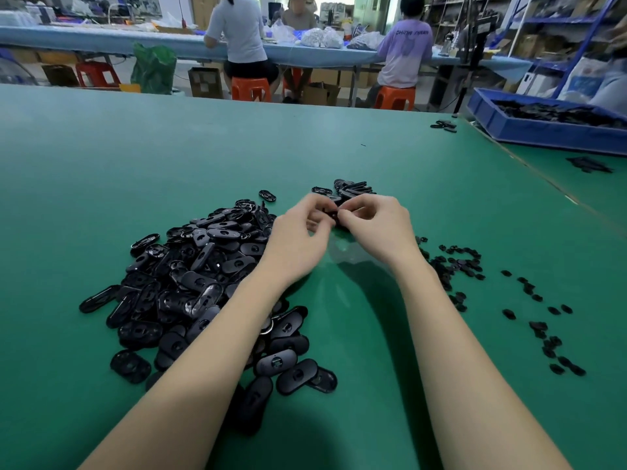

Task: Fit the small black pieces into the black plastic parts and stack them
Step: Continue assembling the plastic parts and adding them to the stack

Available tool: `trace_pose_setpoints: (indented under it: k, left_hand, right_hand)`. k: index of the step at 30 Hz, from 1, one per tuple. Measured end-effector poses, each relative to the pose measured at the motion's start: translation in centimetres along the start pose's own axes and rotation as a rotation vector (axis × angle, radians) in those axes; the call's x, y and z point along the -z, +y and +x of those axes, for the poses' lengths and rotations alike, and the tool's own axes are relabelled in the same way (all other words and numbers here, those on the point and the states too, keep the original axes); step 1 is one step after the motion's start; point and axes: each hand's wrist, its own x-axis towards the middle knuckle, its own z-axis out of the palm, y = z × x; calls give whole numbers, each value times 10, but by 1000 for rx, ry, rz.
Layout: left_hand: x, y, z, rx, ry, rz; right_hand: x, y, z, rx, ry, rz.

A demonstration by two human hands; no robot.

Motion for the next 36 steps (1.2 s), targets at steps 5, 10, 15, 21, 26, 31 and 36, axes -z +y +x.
trace_pose_setpoints:
  k: [5, 10, 15, 21, 26, 31, 36]
  left_hand:
    - [23, 11, 15, 158, 46, -201]
    - [39, 6, 17, 115, -36, 53]
    - [40, 5, 18, 124, 27, 27]
    - [40, 2, 17, 53, -33, 204]
    - [37, -1, 14, 14, -133, 325]
    - [31, -2, 12, -79, -228, 397]
    - [23, 3, 8, -141, -197, 457]
  right_hand:
    - [-2, -2, -10, 43, -287, -61]
    - [-7, -4, -12, 86, -387, -181]
    - [-15, -7, -17, 148, -438, -150]
    - [-16, -7, -17, 179, -370, -167]
    - [-2, 0, -12, 171, -296, -171]
    - [19, 6, -9, 122, -215, -98]
    - [37, 8, -9, 101, -215, -84]
